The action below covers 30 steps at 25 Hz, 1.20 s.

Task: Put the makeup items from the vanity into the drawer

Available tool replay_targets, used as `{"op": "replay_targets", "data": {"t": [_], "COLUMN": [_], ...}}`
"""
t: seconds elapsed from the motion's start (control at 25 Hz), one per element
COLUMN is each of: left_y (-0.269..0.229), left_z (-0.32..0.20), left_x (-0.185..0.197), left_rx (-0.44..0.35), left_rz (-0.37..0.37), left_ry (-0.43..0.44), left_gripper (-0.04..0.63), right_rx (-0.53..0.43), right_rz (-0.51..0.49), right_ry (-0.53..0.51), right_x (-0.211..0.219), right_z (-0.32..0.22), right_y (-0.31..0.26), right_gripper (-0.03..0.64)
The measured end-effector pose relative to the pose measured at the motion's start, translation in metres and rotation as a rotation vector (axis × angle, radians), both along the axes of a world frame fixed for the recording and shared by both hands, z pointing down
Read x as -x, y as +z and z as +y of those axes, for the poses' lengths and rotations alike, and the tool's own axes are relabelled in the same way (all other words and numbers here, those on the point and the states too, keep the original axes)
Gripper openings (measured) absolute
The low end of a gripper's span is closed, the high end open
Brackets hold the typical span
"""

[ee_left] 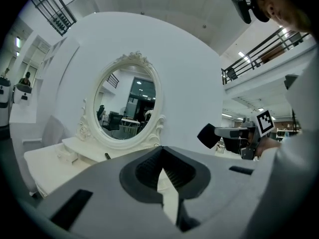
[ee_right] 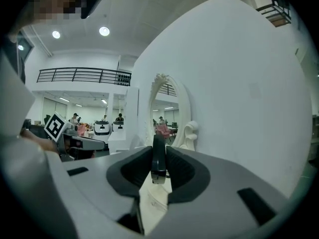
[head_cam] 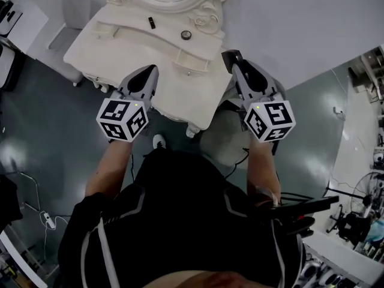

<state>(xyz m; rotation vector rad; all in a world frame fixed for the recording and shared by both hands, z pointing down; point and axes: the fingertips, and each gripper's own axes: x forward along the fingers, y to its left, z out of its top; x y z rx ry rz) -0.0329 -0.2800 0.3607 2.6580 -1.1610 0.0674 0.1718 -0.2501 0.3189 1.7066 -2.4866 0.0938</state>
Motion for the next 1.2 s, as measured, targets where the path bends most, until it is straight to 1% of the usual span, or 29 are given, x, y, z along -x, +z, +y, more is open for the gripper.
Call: {"op": "replay_targets", "data": {"t": [0.16, 0.28, 0.52, 0.72, 0.8, 1.0, 1.2], "left_y": [0.014, 0.021, 0.035, 0.049, 0.056, 0.071, 0.073], "left_z": [-0.024, -0.041, -0.067, -0.074, -0.077, -0.077, -0.072], "left_x": [0.008, 0.020, 0.036, 0.037, 0.036, 0.034, 0.037], "left_rx": [0.012, 0.037, 0.057, 0.082, 0.088, 0.135, 0.138], "left_rz": [-0.030, -0.023, -0.022, -0.006, -0.014, -0.034, -0.058], "left_ry": [0.055, 0.074, 0.106, 0.102, 0.094, 0.033, -0.016], "left_gripper": [0.005, 0.005, 0.005, 0.005, 0.005, 0.005, 0.005], "right_rx": [0.020, 0.036, 0.089, 0.165, 0.190, 0.264, 0.336], "right_rz": [0.018, 0.037, 0.088, 0.125, 0.141, 0.194, 0.259], "right_ry": [0.003, 0.008, -0.019, -0.058, -0.083, -0.164, -0.263], "right_x": [0.015, 0.027, 0.052, 0.059, 0.058, 0.054, 0.058], "right_z": [-0.031, -0.050, -0.088, -0.110, -0.120, -0.138, -0.153], "right_y": [0.012, 0.022, 0.056, 0.103, 0.121, 0.170, 0.220], "right_gripper": [0.094, 0.094, 0.094, 0.094, 0.094, 0.093, 0.094]}}
